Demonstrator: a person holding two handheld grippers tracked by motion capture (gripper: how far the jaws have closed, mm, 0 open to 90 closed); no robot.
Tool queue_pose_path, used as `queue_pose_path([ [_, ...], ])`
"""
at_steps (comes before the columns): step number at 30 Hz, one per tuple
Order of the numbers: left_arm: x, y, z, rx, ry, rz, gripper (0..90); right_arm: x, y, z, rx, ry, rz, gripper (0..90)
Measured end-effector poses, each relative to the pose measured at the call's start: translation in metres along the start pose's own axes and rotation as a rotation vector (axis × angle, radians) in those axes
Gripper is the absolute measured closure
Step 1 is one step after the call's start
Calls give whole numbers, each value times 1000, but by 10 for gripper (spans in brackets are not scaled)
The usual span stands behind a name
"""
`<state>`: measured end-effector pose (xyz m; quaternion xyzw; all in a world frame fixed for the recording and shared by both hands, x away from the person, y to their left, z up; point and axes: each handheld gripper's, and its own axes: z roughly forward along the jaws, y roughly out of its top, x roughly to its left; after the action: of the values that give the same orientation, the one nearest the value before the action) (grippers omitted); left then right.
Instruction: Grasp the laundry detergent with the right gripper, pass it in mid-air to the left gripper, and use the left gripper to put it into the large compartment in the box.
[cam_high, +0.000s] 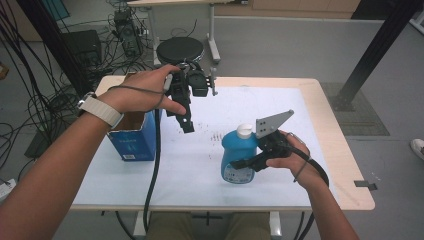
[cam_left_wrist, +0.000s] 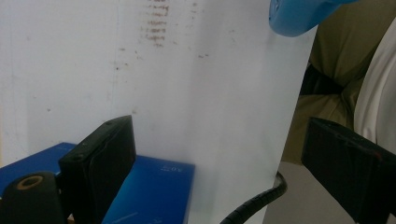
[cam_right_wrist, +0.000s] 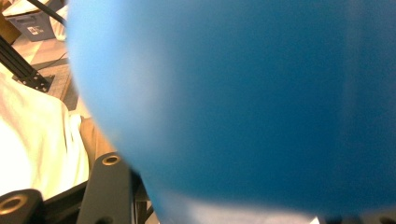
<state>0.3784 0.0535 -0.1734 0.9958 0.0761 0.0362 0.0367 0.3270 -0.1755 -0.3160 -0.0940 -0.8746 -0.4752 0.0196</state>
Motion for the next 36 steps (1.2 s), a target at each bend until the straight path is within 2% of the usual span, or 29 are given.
queue_pose_path([
  [9,-6,4,-7,-45,-25,26,99,-5,12,3,5,-5,-10,435],
  [19,-14,3,-14,-33,-43,54,99,-5,28,16,1,13,-63,435],
  [25,-15,3,-15,-28,-48,63,99,-6,37,22,5,-1,-133,436],
  [33,-18,4,-16,-25,-52,75,99,-8,45,29,11,7,-168,436],
  [36,-19,4,-16,-26,-53,76,98,-9,47,31,8,10,-166,436],
])
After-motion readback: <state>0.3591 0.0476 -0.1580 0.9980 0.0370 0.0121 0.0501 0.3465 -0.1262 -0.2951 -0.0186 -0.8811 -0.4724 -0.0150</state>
